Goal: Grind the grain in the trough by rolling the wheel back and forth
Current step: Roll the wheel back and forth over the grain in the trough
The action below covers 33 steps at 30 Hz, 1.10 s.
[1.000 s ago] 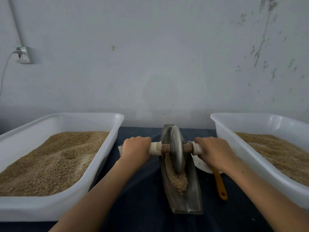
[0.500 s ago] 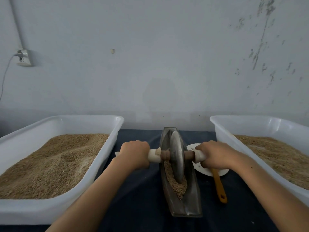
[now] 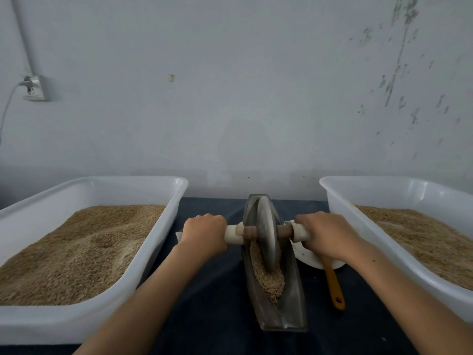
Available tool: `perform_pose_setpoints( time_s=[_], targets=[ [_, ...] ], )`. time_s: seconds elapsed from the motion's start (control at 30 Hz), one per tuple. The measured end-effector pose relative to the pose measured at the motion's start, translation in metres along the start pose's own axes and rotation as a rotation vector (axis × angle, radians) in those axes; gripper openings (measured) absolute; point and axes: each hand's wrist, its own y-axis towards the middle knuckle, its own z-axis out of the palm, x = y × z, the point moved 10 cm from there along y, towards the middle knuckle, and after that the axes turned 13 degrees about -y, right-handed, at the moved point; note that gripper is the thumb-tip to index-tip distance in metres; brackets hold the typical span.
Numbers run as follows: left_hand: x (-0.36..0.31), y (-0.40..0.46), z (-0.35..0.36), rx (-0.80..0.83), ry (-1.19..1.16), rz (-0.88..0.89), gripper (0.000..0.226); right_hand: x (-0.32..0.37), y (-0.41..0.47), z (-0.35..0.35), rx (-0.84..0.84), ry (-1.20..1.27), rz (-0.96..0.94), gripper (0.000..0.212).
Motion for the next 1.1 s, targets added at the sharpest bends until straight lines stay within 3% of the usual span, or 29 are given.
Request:
perform_pose_setpoints(
  time_s=[0.17, 0.3, 0.4, 0.53, 0.67, 0.77, 0.97, 1.1],
  targets=[
    [0.006, -0.003, 0.012, 0.217, -0.051, -0.04, 0.041, 0.002, -0.004, 0.004, 0.217, 0.013, -0.053, 0.014],
    [0.007, -0.003, 0.014, 0.221, -0.062, -0.047, 0.042, 0.004, -0.006, 0.004, 0.243, 0.024, -0.05, 0.016],
    [0.005, -0.001, 0.007, 0.112, -0.034, -0.042, 0.034, 0.004, -0.004, 0.0, 0.136, 0.017, -0.019, 0.017],
    [0.001, 0.0, -0.004, -0.074, -0.024, -0.027, 0.023, 0.002, -0.004, -0.013, -0.149, -0.01, 0.046, 0.015],
    [0.002, 0.0, -0.004, -0.104, -0.063, -0.025, 0.021, 0.003, -0.004, -0.015, -0.239, -0.003, 0.056, 0.022],
    [0.002, 0.0, -0.002, -0.064, -0.039, -0.033, 0.024, 0.0, 0.0, -0.009, -0.154, -0.01, 0.046, 0.024],
    [-0.002, -0.004, -0.001, 0.067, 0.041, -0.033, 0.032, -0.003, 0.001, 0.014, 0.236, 0.027, -0.015, 0.026],
    [0.0, -0.006, 0.004, 0.162, 0.013, -0.039, 0.036, -0.001, -0.002, 0.017, 0.326, 0.042, -0.036, 0.024]
  ],
)
